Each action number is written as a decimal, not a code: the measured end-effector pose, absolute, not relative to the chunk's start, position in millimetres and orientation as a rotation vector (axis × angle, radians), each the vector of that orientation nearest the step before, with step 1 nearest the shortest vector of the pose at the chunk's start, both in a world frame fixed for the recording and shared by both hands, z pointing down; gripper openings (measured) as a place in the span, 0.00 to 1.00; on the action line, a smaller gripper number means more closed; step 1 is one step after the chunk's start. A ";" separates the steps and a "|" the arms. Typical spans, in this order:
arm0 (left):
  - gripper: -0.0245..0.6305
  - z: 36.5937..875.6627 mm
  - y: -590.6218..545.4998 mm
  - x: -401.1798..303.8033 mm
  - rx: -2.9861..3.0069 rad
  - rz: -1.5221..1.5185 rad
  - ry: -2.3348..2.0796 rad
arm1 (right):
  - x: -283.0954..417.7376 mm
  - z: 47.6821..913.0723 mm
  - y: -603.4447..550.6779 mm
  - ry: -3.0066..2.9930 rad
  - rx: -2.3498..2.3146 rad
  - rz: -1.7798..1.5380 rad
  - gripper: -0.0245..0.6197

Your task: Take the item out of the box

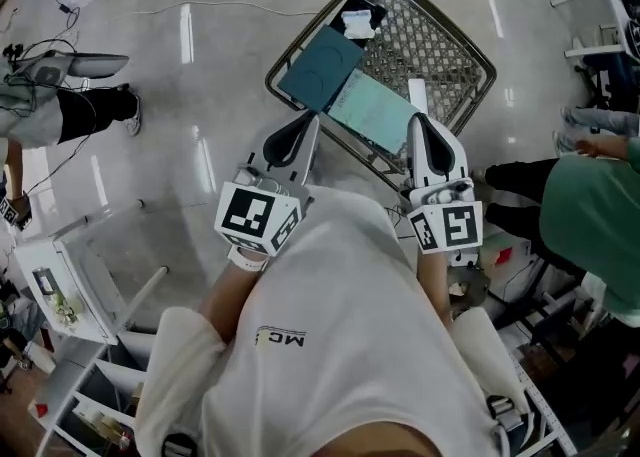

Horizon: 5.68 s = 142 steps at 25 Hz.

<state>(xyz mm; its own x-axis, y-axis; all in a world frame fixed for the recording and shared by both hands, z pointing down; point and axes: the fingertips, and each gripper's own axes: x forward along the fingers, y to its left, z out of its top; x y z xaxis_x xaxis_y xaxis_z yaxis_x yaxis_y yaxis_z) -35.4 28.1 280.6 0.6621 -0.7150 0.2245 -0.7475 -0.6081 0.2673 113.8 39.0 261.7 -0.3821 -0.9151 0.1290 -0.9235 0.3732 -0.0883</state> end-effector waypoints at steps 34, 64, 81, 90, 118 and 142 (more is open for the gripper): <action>0.07 344.5 -79.2 -11.6 2.411 0.301 -1.193 | 122.0 385.9 -118.3 -2.435 1.477 0.430 0.11; 0.07 445.5 -120.8 -7.1 2.266 0.362 -1.147 | 80.8 581.0 -223.5 -2.206 0.988 0.396 0.16; 0.08 479.3 -120.3 -9.4 2.203 0.378 -1.166 | 78.5 675.6 -231.5 -2.081 0.735 0.442 0.24; 0.07 487.6 -118.7 -11.5 2.175 0.374 -1.183 | 79.1 695.2 -231.9 -1.995 0.646 0.426 0.22; 0.07 440.6 -106.7 -3.9 2.264 0.325 -1.205 | 99.8 605.3 -226.7 -2.080 0.870 0.283 0.06; 0.07 346.5 -66.3 -9.5 2.401 0.226 -1.242 | 128.1 382.1 -138.0 -2.267 1.395 0.327 0.06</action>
